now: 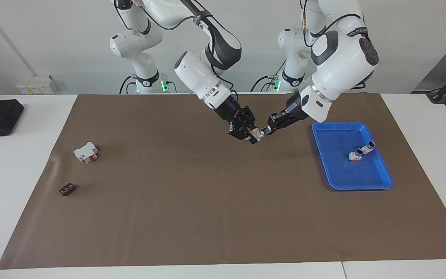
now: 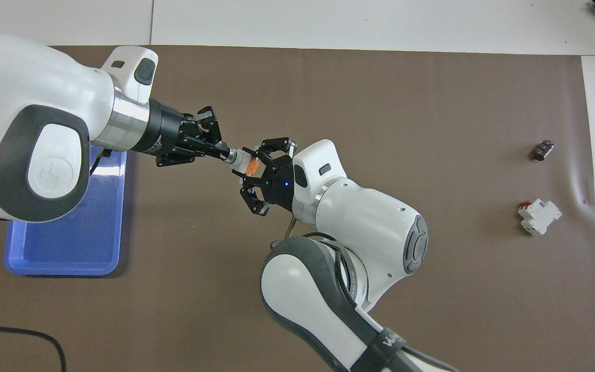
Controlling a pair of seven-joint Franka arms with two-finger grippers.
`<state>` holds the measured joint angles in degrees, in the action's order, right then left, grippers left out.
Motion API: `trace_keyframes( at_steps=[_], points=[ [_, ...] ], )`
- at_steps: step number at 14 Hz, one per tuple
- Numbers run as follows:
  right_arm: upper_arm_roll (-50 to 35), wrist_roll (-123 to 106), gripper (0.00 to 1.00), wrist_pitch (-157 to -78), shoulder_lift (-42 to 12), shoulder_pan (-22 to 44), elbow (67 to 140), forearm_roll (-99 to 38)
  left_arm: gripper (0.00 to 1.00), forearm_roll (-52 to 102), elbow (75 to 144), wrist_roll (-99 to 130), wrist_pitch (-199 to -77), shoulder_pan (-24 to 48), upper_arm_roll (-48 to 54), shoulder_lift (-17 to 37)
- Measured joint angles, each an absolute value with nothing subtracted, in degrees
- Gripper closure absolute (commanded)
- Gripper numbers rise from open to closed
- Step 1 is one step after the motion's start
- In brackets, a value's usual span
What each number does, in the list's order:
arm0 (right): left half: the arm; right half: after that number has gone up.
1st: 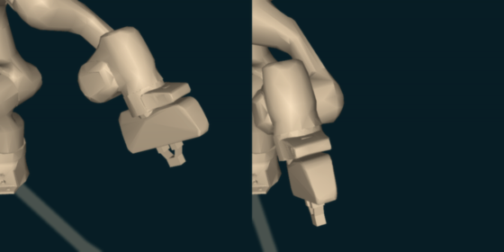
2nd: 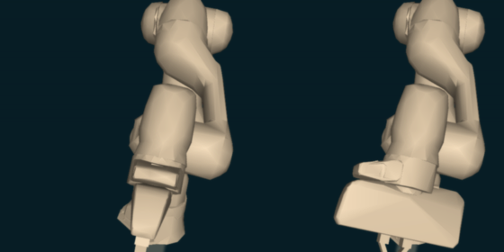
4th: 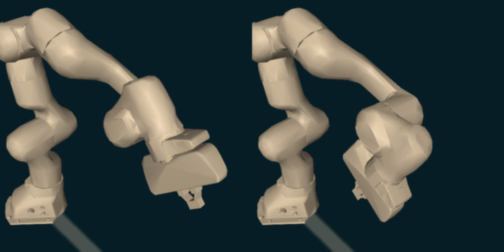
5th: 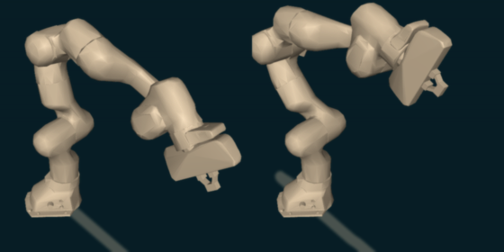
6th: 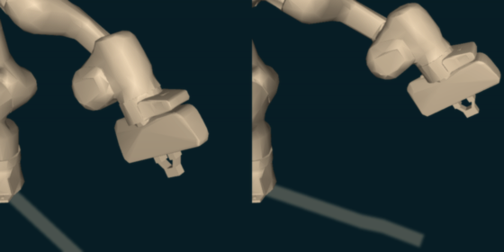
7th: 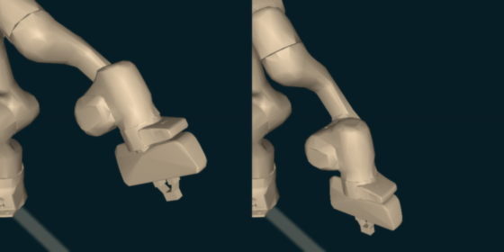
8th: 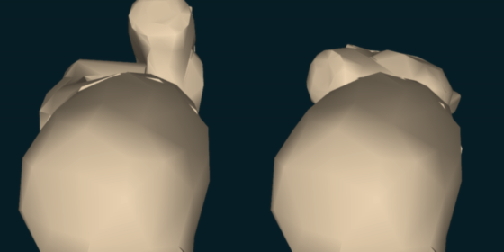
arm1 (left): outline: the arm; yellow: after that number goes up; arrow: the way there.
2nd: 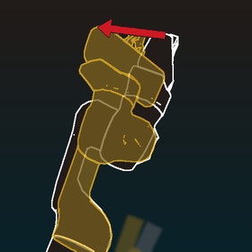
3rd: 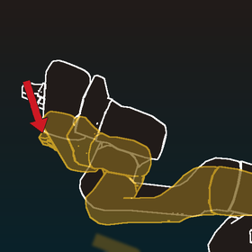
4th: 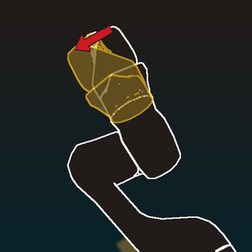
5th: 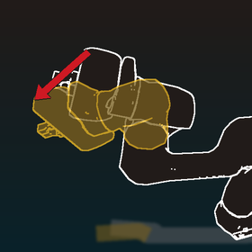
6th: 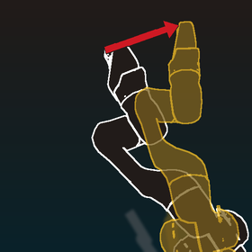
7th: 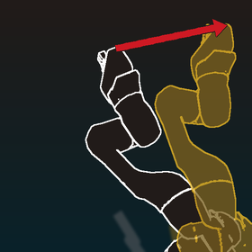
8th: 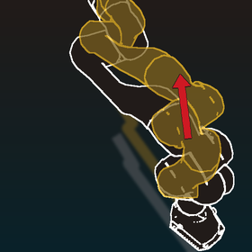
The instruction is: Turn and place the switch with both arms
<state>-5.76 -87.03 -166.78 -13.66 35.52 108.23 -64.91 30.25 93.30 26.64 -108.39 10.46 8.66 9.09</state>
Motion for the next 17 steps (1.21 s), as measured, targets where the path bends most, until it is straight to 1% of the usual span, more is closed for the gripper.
trace_keyframes(
  at_steps=[8, 17],
  points=[
    [-5.9, -87.0, 1.00, -166.9, -13.9, 35.8, 108.3, -64.9, 1.00, 32.1, 94.7, 9.7, -108.3, 9.6, 8.7, 8.6],
    [-6.0, -87.0, 1.00, -166.9, -14.0, 36.1, 108.7, -64.9, 1.00, 32.4, 96.1, -3.3, -108.3, 9.4, 8.7, 7.8]
  ],
)
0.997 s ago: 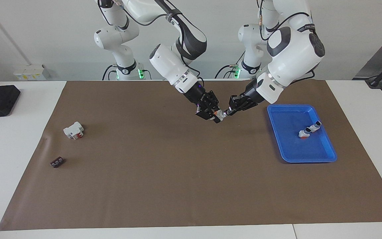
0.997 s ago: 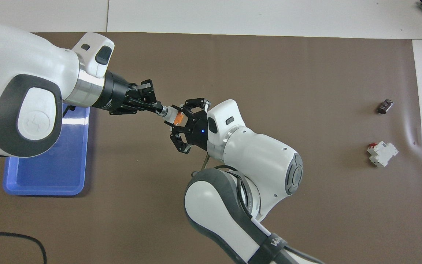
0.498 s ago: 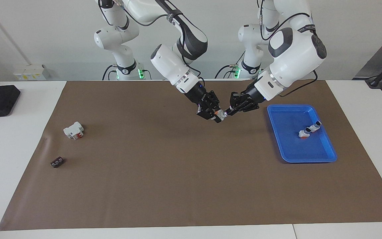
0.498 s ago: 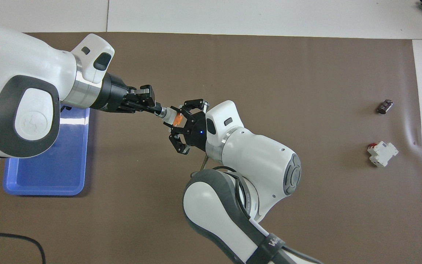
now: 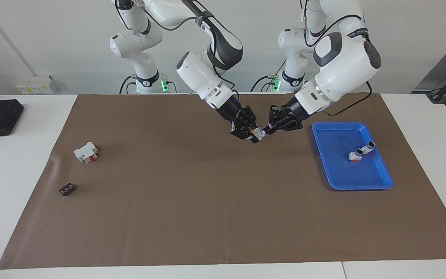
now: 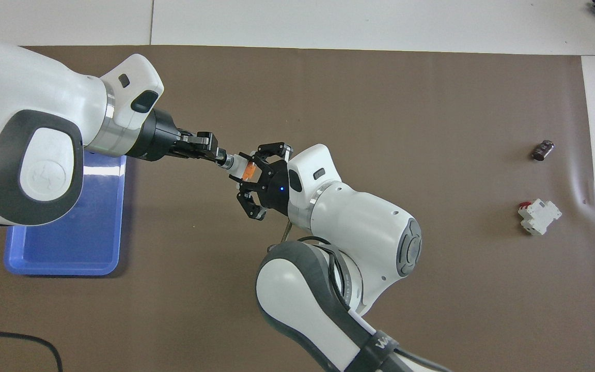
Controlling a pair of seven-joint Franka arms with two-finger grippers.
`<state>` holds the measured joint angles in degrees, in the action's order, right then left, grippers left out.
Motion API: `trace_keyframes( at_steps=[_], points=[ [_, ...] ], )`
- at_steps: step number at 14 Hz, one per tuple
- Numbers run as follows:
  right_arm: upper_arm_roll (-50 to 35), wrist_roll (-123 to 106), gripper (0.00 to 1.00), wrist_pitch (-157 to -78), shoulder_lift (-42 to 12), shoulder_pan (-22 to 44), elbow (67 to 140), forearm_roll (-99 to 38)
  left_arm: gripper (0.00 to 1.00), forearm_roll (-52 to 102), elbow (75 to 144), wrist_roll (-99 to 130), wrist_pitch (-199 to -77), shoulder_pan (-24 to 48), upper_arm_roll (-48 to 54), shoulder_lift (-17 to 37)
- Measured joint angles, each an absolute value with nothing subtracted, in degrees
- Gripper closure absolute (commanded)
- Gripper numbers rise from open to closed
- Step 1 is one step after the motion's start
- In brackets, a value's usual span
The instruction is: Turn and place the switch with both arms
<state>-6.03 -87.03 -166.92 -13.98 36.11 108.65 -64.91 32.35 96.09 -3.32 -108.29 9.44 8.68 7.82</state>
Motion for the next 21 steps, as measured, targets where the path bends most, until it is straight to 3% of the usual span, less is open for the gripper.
trace_keyframes(
  at_steps=[12, 13, 14, 15, 21],
  points=[
    [-6.0, -87.0, 1.00, -166.9, -14.0, 36.3, 108.9, -64.9, 1.00, 32.4, 96.9, -5.0, -108.3, 9.4, 8.7, 7.3],
    [-6.0, -87.0, 0.94, -166.9, -14.0, 36.3, 108.9, -64.9, 1.00, 32.4, 96.9, -5.0, -108.3, 9.4, 8.7, 7.3],
    [-6.1, -86.8, 0.09, -166.9, -14.0, 36.4, 108.9, -65.2, 1.00, 32.4, 96.9, -5.0, -108.3, 9.4, 8.7, 7.3],
    [-6.1, -86.3, 0.00, -166.9, -14.0, 36.4, 108.9, -65.5, 1.00, 32.4, 96.9, -5.0, -108.3, 9.4, 8.7, 7.3],
    [-6.2, -85.5, 0.00, -166.9, -14.0, 36.5, 108.4, -66.0, 1.00, 32.5, 97.9, -5.2, -108.0, 9.5, 9.1, 7.3]
  ],
)
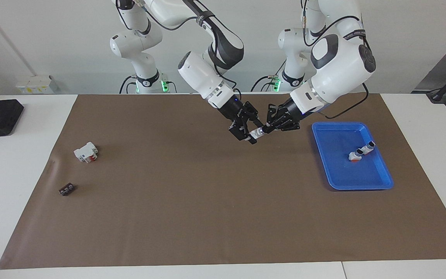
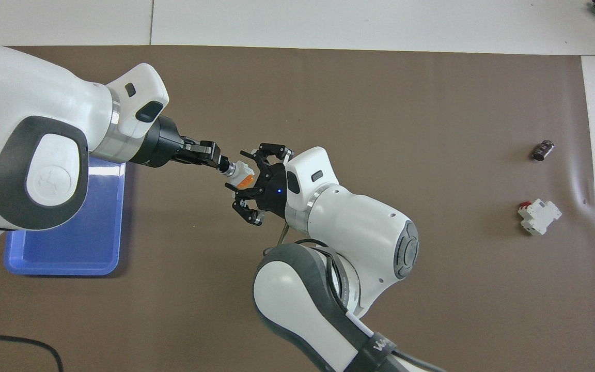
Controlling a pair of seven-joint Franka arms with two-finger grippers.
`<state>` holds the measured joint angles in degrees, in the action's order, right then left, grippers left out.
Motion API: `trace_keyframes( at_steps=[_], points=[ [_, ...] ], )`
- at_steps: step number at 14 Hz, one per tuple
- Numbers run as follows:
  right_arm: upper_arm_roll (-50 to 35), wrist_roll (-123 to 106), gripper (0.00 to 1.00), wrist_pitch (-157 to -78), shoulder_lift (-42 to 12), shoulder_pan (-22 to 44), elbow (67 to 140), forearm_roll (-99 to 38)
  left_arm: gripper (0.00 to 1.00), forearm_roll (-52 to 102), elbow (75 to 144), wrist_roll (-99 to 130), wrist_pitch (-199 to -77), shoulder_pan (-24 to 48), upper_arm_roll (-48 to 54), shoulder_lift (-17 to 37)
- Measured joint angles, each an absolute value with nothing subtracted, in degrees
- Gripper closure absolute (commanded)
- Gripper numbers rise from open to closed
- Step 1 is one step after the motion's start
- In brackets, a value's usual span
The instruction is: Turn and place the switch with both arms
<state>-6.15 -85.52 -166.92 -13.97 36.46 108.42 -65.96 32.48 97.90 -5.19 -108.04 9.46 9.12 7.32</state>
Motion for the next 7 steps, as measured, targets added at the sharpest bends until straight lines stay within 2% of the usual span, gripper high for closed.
trace_keyframes(
  at_steps=[4, 7],
  points=[
    [-6.1, -85.5, 0.00, -166.9, -14.0, 36.5, 108.4, -66.0, 1.00, 32.5, 97.9, -5.1, -108.0, 8.9, 8.6, 7.3],
    [-6.0, -86.7, 0.00, -167.1, -14.0, 35.9, 108.4, -66.0, 1.00, 31.0, 97.9, -5.1, -106.4, 5.5, 8.2, 7.3]
  ],
)
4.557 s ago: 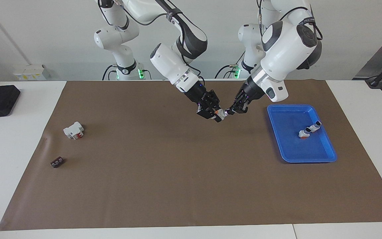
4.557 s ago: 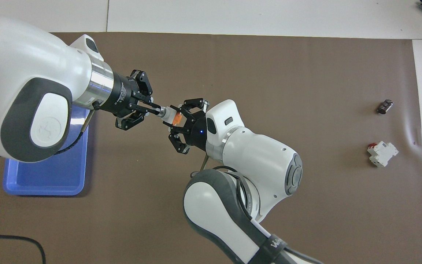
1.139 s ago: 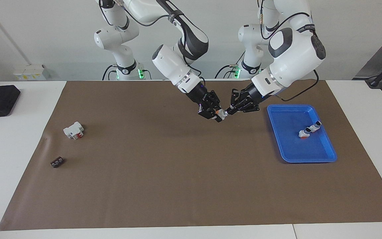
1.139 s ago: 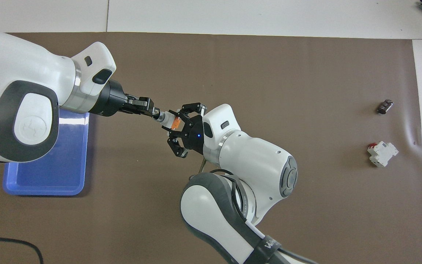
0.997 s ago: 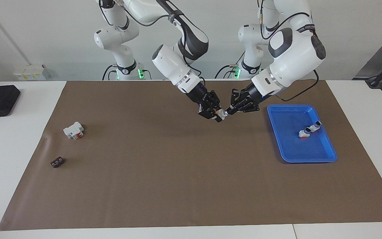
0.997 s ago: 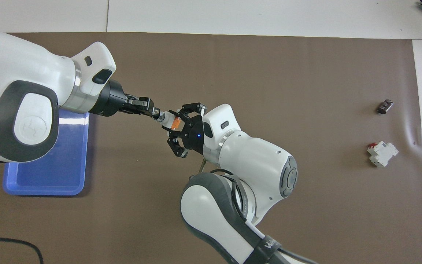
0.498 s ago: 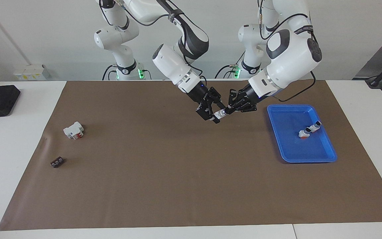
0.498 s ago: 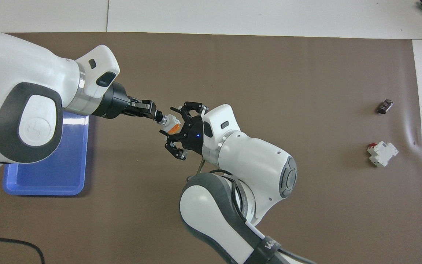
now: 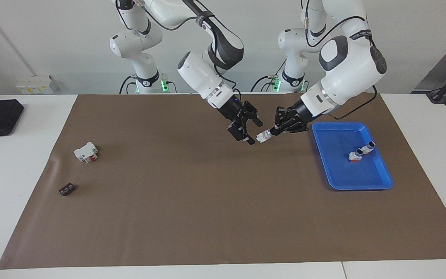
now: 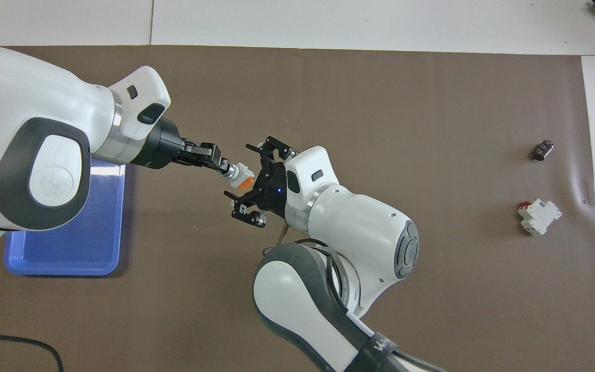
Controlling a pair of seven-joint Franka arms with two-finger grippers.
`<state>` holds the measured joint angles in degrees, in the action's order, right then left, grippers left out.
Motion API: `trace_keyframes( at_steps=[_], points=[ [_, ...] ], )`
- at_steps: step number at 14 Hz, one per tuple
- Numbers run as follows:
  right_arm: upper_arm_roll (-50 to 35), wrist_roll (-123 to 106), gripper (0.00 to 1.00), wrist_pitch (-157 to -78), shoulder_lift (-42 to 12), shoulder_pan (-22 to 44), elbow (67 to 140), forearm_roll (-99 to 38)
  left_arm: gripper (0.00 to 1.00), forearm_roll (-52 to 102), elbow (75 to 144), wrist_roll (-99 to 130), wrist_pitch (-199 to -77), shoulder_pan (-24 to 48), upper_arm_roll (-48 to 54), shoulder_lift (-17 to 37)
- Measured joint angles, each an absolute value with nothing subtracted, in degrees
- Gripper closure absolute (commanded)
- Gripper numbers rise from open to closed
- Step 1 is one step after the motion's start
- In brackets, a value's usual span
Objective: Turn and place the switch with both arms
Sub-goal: 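Lower the switch into the blue tray with the left gripper while the right gripper withdraws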
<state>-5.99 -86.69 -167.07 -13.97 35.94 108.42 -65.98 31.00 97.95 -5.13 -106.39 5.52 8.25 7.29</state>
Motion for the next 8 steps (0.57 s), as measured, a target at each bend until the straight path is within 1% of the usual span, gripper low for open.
trace_keyframes(
  at_steps=[5, 8],
  points=[
    [-5.7, -92.6, 0.00, -167.1, -13.9, 30.8, 108.4, -66.0, 1.00, 23.6, 98.0, -5.2, -104.5, -2.2, 7.9, 7.3],
    [-5.5, -97.8, 0.00, -167.1, -13.6, 25.3, 108.4, -66.0, 1.00, 18.1, 99.5, -5.2, -104.2, -6.3, 7.9, 7.0]
  ],
)
